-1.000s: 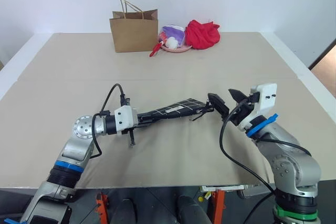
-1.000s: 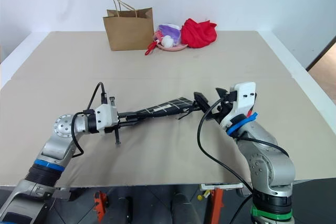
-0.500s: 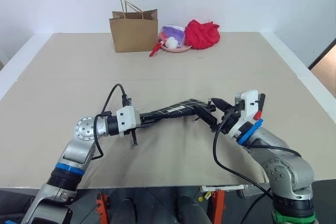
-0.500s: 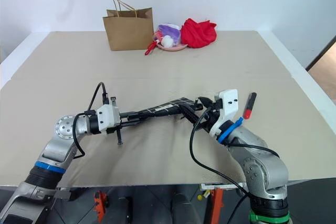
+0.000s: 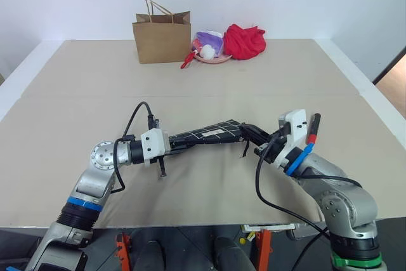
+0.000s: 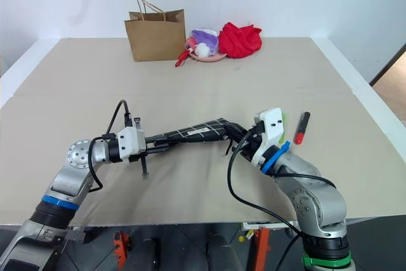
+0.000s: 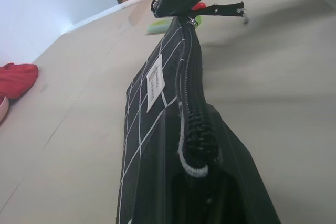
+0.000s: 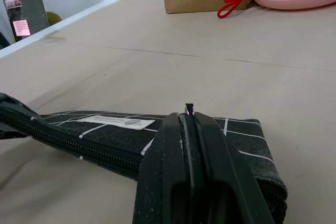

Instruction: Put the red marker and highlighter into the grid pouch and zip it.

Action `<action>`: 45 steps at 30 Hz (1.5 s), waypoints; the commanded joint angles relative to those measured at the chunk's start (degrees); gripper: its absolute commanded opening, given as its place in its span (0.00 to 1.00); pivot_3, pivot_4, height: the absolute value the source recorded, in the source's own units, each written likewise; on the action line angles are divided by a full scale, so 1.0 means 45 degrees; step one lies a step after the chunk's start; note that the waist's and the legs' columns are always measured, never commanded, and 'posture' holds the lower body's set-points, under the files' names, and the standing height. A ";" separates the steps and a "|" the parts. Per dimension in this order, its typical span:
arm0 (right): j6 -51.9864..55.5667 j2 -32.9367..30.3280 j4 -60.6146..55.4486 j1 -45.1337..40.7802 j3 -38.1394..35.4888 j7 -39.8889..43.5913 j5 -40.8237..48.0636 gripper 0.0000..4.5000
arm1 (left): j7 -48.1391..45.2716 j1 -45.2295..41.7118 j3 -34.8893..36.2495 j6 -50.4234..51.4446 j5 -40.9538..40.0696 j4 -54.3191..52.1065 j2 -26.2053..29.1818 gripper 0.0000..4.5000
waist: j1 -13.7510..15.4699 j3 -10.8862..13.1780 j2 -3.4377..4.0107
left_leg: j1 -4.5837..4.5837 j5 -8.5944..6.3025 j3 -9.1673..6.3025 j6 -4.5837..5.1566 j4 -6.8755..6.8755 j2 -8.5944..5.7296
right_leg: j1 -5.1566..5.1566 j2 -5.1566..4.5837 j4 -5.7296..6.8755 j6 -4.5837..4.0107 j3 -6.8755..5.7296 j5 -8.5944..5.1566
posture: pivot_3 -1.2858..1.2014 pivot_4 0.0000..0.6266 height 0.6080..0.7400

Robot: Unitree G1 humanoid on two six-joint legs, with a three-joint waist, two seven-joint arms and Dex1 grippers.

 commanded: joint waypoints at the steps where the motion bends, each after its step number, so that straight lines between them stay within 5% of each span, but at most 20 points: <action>1: -0.0304 -0.0170 -0.0474 -0.0040 -0.0062 0.0185 -0.0022 0.01 | 0.0047 -0.0107 0.0076 -0.0030 -0.0118 -0.0367 0.0002 0.00 | 0.0000 0.0000 0.0000 | 0.0000 0.0000 0.0000 0.0000 0.0000 0.0000 | 0.0000 0.0000 0.0000 0.0000 0.0000 0.0000 | 0.52 0.24 1.00; 23: 0.0534 -0.0106 -0.1666 -0.1183 0.1329 0.0620 0.0740 0.01 | 0.0234 -0.0349 0.0050 0.0023 0.0074 -0.0080 -0.0252 0.00 | 0.0036 0.0000 0.0000 | -0.0011 0.0000 -0.0032 0.0000 0.0002 0.0000 | -0.0001 0.0010 0.0001 -0.0002 -0.0015 0.0000 | 0.52 0.24 1.00; 27: 0.0679 -0.0196 -0.0744 -0.1177 0.2822 0.0958 -0.0163 0.01 | 0.0439 -0.0396 0.0246 -0.0591 0.0033 -0.0333 -0.0387 0.00 | 0.0032 0.0001 0.0001 | -0.0007 0.0000 -0.0033 0.0000 0.0003 0.0000 | 0.0002 0.0011 0.0001 -0.0005 -0.0016 0.0000 | 0.52 0.24 1.00; 45: 0.1468 0.0435 -0.1145 -0.2097 0.2413 0.0649 0.0443 0.01 | -0.0124 0.0092 -0.0190 -0.0682 -0.0119 -0.0220 -0.0238 0.00 | 0.0030 0.0001 0.0000 | -0.0012 0.0001 -0.0048 -0.0001 0.0003 0.0000 | 0.0001 0.0015 0.0001 0.0017 -0.0027 0.0013 | 0.52 0.24 1.00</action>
